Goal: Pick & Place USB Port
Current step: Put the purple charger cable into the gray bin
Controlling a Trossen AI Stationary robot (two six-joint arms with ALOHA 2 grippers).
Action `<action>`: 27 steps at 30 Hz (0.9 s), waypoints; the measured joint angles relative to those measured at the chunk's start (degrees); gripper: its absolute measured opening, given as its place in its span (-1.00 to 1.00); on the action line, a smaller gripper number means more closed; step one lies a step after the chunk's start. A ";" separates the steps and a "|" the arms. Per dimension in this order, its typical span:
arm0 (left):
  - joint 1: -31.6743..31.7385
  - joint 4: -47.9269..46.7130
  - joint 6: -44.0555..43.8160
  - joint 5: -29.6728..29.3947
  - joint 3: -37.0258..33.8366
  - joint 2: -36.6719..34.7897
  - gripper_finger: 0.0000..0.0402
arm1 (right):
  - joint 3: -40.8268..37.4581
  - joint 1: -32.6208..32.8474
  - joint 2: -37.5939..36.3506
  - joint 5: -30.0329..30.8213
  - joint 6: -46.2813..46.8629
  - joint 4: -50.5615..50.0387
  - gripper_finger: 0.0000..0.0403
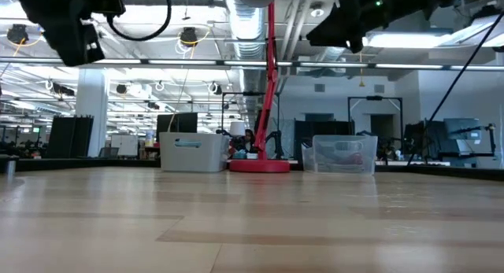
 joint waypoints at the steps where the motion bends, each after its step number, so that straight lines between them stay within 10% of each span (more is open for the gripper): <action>1: -0.91 -0.01 -0.78 0.00 0.00 1.14 -0.59 | 0.02 0.30 0.28 0.00 0.03 0.55 -0.34; 27: -19.27 -0.59 -36.68 2.56 0.00 28.85 -0.36 | 0.00 2.56 2.19 0.00 -1.30 1.83 -0.32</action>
